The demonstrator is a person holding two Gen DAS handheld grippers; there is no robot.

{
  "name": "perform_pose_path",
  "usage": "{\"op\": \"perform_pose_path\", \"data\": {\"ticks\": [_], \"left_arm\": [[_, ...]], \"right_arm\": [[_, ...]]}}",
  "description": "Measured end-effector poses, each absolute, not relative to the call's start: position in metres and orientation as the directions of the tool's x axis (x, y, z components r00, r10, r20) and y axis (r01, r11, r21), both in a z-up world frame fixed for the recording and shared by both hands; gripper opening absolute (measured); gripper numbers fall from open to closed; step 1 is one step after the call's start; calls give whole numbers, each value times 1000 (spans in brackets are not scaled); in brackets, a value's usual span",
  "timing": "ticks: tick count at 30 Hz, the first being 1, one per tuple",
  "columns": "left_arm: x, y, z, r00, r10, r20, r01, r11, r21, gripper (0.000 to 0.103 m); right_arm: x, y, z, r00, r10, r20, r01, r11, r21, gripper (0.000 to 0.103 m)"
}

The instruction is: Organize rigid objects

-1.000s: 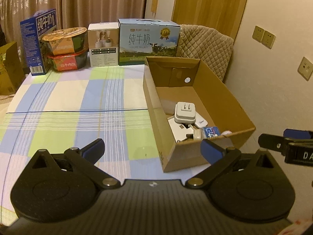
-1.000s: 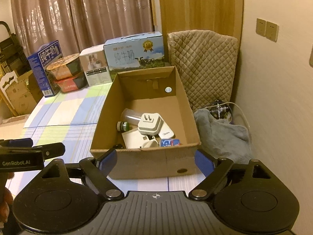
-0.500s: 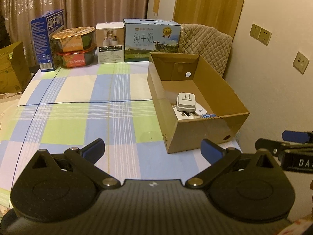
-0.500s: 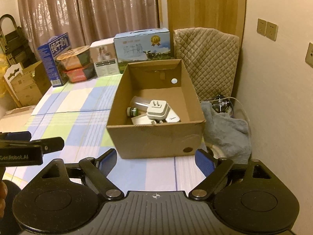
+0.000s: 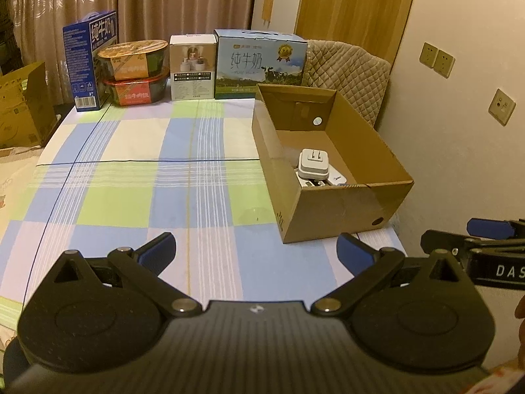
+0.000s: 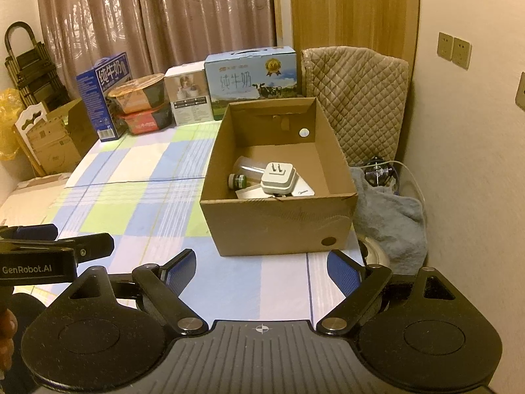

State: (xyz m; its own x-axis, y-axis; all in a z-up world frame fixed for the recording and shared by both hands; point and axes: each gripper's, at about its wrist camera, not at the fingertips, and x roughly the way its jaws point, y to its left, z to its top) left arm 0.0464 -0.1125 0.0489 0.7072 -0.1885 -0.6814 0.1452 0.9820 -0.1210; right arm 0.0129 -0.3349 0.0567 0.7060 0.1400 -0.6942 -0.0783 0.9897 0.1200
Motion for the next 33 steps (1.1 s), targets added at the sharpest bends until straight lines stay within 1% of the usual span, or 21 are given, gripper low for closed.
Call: {"op": "perform_pose_path", "data": {"ticks": [13,24,33], "left_arm": [[45,-113,45,697,-193,-691,146,981,-127,103],[47,-117,45,703,-183,-687,155,982,-104,103],[46,-118,44,707,-196,-680,162,980,-114,103]], "right_arm": [[10,-333,54,703,146,-696,-79,989,127,84],[13,-333,53,702,144,-697,-75,989,129,84],[14,-337,51,703,140,-697,-66,989,132,84]]}}
